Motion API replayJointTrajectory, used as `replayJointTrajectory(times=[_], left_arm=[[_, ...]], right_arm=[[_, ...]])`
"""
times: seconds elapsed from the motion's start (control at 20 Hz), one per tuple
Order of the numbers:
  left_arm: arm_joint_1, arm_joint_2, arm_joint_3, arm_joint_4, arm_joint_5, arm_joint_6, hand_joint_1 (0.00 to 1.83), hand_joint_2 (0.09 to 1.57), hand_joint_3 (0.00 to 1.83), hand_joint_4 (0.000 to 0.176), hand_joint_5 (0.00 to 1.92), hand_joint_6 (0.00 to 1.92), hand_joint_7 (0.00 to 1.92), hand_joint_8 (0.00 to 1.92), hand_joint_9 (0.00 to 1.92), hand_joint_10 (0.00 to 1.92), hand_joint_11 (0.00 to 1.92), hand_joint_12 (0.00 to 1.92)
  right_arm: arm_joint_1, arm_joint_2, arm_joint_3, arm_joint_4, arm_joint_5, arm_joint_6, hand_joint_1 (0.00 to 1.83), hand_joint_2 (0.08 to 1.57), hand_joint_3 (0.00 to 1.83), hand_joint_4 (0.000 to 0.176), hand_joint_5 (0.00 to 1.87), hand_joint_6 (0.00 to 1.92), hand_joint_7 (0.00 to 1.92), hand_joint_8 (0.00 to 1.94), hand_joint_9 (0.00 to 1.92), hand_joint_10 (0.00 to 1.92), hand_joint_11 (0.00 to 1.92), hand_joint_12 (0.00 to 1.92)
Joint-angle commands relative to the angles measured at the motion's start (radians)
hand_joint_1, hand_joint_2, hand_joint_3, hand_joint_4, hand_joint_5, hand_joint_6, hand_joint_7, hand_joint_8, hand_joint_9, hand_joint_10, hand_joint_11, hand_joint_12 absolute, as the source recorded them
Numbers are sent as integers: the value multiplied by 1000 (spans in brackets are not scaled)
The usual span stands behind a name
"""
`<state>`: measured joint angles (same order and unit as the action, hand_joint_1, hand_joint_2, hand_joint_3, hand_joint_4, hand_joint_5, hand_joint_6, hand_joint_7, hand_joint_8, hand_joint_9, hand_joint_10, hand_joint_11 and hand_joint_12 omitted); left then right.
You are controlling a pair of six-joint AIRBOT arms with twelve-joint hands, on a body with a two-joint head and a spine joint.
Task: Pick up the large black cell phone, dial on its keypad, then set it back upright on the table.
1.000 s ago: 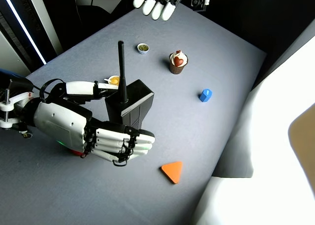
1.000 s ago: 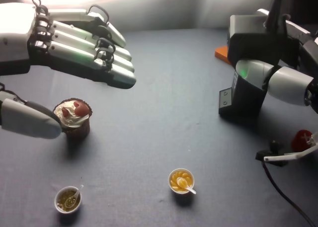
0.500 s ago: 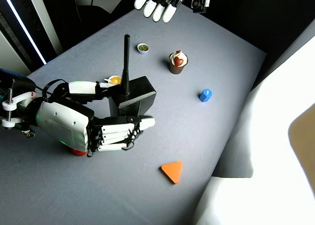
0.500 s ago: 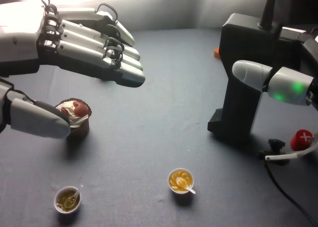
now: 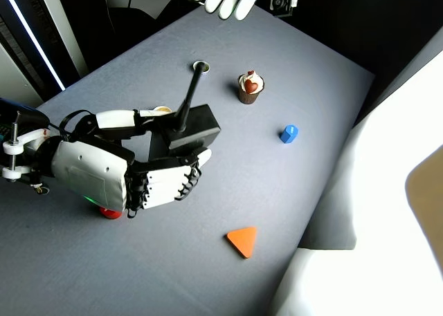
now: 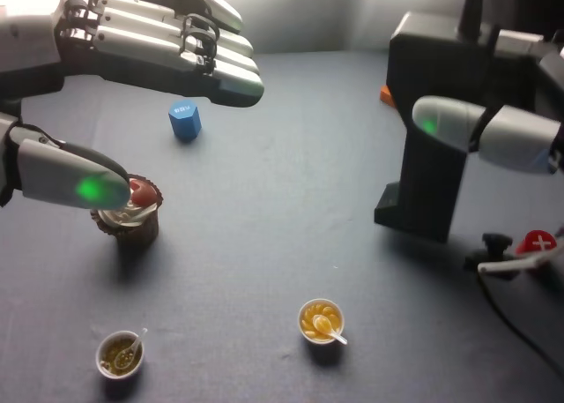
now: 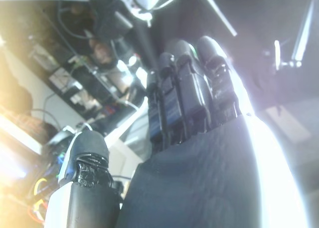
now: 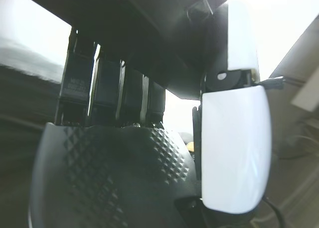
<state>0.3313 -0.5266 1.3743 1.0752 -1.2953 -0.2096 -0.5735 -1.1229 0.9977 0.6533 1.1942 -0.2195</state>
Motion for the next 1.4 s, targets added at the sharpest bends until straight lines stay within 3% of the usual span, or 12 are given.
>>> replayJointTrajectory(times=[0.0, 0.05, 0.15, 0.25, 0.35, 0.6, 0.9, 1.05, 1.1, 1.15, 1.25, 1.35], left_arm=[[-34, 13, -4, -117, -68, -6, 93, 1283, 0, 0, 369, 5, 405, 4, 343, 4, 0, 611], [-34, 14, -4, -127, -64, -6, 75, 1288, 1, 0, 367, 3, 392, 1, 334, 1, 0, 621], [-34, 19, -3, -151, -38, 12, 105, 1282, 0, 0, 384, 4, 410, 4, 358, 6, 0, 697], [-33, 19, -4, -150, 6, 12, 82, 1283, 0, 0, 379, 1, 416, 3, 375, 7, 0, 771], [-33, 17, -4, -125, 37, 8, 92, 1277, 0, 0, 380, 2, 436, 6, 390, 8, 0, 822], [-33, 5, -5, -56, 72, -6, 137, 1279, 1, 0, 357, 1, 423, 1, 370, 2, 0, 770], [-34, -3, -27, -96, 138, 11, 498, 1282, 0, 0, 354, 0, 607, 11, 673, 78, 155, 1177], [-33, -3, -31, -109, 147, 16, 919, 1195, 1, 24, 278, 0, 868, 35, 693, 1096, 456, 1616], [-32, -2, -31, -110, 145, 14, 1209, 1240, 19, 39, 233, 12, 727, 1164, 668, 1468, 617, 1697], [-29, -1, -31, -111, 142, 9, 1265, 1278, 10, 48, 214, 5, 652, 1463, 652, 1685, 598, 1855], [-29, -2, -31, -119, 142, 21, 1276, 1326, 22, 74, 148, 14, 572, 1691, 672, 1912, 565, 1918], [-29, -2, -31, -124, 144, 24, 1285, 1307, 4, 97, 131, 7, 611, 1641, 684, 1921, 596, 1921]], right_arm=[[16, 22, 5, -59, 150, 28, 1487, 1106, 0, 0, 1034, 617, 897, 1076, 900, 1157, 874, 1575], [18, 26, 5, -65, 154, 30, 1399, 1118, 4, 0, 1010, 714, 894, 1135, 904, 1278, 875, 1350], [28, 43, 1, -73, 172, 35, 1375, 1131, 1, 0, 980, 763, 867, 1190, 901, 1323, 916, 1221], [43, 63, -9, -86, 192, 46, 1484, 1112, 0, 0, 981, 666, 868, 1114, 902, 1183, 929, 1508], [58, 85, -28, -96, 209, 53, 1380, 1137, 0, 0, 923, 820, 866, 1190, 922, 1308, 964, 1180], [112, 168, -103, -130, 211, 73, 1370, 1154, 0, 0, 881, 923, 816, 1265, 907, 1326, 955, 1177], [156, 234, -176, -177, 180, 88, 1369, 1155, 0, 0, 860, 937, 841, 1244, 894, 1338, 968, 1161], [147, 247, -182, -167, 181, 88, 1366, 1166, 0, 0, 833, 958, 813, 1296, 886, 1356, 958, 1191], [144, 249, -181, -167, 181, 88, 1368, 1159, 0, 0, 844, 957, 825, 1264, 902, 1335, 960, 1186], [142, 251, -179, -172, 183, 92, 1371, 1151, 0, 0, 866, 938, 839, 1239, 910, 1317, 973, 1173], [134, 250, -168, -195, 207, 95, 1370, 1157, 1, 0, 817, 991, 846, 1229, 908, 1327, 961, 1161], [132, 242, -152, -222, 227, 99, 1370, 1157, 0, 0, 842, 933, 840, 1261, 901, 1330, 954, 1162]])
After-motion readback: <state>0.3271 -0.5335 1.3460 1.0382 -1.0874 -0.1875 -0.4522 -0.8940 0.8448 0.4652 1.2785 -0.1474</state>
